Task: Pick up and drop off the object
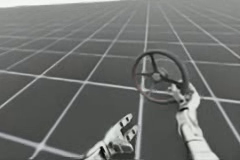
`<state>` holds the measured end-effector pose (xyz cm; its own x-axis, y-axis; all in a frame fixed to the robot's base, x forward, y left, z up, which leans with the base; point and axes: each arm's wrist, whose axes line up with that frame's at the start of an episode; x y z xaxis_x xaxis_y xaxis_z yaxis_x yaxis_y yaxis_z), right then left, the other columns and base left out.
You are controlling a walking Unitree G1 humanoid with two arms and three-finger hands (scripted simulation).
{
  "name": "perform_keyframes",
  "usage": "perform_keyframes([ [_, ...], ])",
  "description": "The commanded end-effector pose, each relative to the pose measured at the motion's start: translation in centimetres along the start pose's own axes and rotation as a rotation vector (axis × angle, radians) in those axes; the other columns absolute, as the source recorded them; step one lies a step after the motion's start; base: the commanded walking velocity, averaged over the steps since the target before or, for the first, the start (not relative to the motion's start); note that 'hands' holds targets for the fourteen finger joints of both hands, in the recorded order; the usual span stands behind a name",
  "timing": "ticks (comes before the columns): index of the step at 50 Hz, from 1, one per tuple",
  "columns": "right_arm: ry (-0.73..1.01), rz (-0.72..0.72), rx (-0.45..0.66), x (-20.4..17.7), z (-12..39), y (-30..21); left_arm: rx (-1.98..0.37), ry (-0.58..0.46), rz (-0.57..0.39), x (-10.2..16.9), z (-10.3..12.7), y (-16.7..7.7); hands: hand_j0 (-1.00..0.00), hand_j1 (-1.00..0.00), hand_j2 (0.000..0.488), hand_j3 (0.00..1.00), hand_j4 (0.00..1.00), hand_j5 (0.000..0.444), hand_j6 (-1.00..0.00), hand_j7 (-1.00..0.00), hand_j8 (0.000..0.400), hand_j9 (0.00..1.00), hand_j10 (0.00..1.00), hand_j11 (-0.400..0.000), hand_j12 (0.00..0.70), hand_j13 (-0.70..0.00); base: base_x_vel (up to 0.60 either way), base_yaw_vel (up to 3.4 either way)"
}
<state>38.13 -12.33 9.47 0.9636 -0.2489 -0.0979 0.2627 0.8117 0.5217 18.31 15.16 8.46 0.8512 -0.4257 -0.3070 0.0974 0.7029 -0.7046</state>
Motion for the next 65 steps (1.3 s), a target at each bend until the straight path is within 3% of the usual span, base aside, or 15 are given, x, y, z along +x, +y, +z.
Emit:
perform_keyframes([
  [1, -0.041, -0.005, 0.029, 0.11, 1.16, -0.4, 0.023, 0.003, -0.014, 0.23, 0.2, -0.65, 0.0, 0.0, 0.0, 1.0, 1.0, 0.0, 0.0, 0.0, 0.0, 1.0, 1.0, -0.4, 0.0, -0.7, 0.43, -0.33],
  [65, -0.041, -0.005, 0.029, 0.11, 1.16, -0.4, 0.023, 0.003, -0.014, 0.23, 0.2, -0.65, 0.0, 0.0, 0.0, 1.0, 1.0, 0.0, 0.0, 0.0, 0.0, 1.0, 1.0, -0.4, 0.0, -0.7, 0.42, -0.37],
])
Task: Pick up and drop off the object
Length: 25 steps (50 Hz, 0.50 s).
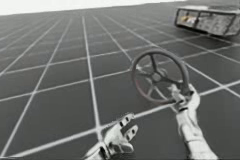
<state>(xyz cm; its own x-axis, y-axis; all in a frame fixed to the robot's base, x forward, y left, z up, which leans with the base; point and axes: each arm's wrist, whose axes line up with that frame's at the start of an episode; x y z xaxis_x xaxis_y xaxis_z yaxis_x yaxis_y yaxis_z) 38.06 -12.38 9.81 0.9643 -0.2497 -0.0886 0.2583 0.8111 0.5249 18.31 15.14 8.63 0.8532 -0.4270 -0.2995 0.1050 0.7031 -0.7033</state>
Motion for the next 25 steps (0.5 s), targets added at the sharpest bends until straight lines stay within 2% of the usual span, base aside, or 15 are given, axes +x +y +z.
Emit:
perform_keyframes([
  [1, -0.032, -0.009, 0.026, 0.21, 0.84, -0.51, 0.018, 0.008, -0.008, 0.28, 0.11, -0.51, 0.0, 0.0, 0.0, 1.0, 1.0, 0.0, 0.0, 0.0, 0.0, 1.0, 1.0, -0.4, 0.0, -0.7, 0.48, -0.25],
  [25, -0.032, -0.009, 0.026, 0.21, 0.84, -0.51, 0.018, 0.008, -0.008, 0.28, 0.11, -0.51, 0.0, 0.0, 0.0, 1.0, 1.0, 0.0, 0.0, 0.0, 0.0, 1.0, 1.0, -0.4, 0.0, -0.7, 0.5, -0.21],
])
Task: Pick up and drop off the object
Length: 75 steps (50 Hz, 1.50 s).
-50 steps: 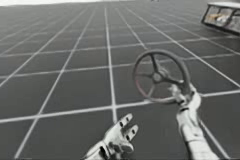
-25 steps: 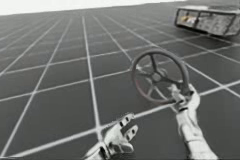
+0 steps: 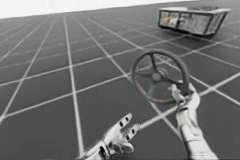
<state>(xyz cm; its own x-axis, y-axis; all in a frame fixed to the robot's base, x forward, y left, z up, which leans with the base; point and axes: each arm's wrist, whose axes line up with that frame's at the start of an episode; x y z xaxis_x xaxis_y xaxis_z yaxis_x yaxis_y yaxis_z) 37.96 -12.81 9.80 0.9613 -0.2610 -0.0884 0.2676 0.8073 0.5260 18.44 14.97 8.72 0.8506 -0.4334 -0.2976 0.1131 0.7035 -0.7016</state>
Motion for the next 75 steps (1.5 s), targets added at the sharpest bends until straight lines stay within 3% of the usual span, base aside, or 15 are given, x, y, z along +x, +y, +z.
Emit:
perform_keyframes([
  [1, -0.026, 0.001, 0.024, 0.2, 0.62, -0.14, 0.012, 0.004, -0.002, 0.12, 0.08, -0.34, 0.0, 0.0, 0.0, 1.0, 1.0, 0.0, 0.0, 0.0, 0.0, 1.0, 1.0, -0.4, 0.0, -0.7, 0.53, -0.14],
  [75, -0.026, 0.001, 0.024, 0.2, 0.62, -0.14, 0.012, 0.004, -0.002, 0.12, 0.08, -0.34, 0.0, 0.0, 0.0, 1.0, 1.0, 0.0, 0.0, 0.0, 0.0, 1.0, 1.0, -0.4, 0.0, -0.7, 0.56, -0.07],
])
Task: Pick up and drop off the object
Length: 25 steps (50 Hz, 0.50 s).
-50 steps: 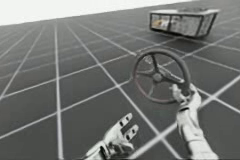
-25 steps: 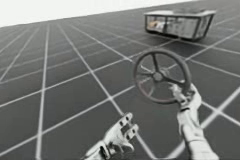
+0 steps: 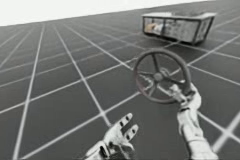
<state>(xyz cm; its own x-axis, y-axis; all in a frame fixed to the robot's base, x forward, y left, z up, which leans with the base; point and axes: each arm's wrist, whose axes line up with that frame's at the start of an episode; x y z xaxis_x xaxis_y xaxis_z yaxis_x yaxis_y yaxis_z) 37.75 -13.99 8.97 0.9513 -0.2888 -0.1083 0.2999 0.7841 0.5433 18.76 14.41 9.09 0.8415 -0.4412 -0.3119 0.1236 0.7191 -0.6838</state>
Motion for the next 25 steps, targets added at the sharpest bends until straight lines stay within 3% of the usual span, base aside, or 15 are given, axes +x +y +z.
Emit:
perform_keyframes([
  [1, -0.027, 0.037, -0.001, -0.03, 0.64, 1.33, -0.013, -0.014, -0.005, -0.28, -0.02, 0.28, 0.0, 0.0, 0.0, 1.0, 1.0, 0.0, 0.0, 0.0, 0.0, 1.0, 1.0, -0.4, 0.0, -0.7, 0.59, 0.01],
  [25, -0.027, 0.037, -0.001, -0.03, 0.64, 1.33, -0.013, -0.014, -0.005, -0.28, -0.02, 0.28, 0.0, 0.0, 0.0, 1.0, 1.0, 0.0, 0.0, 0.0, 0.0, 1.0, 1.0, -0.4, 0.0, -0.7, 0.59, 0.01],
])
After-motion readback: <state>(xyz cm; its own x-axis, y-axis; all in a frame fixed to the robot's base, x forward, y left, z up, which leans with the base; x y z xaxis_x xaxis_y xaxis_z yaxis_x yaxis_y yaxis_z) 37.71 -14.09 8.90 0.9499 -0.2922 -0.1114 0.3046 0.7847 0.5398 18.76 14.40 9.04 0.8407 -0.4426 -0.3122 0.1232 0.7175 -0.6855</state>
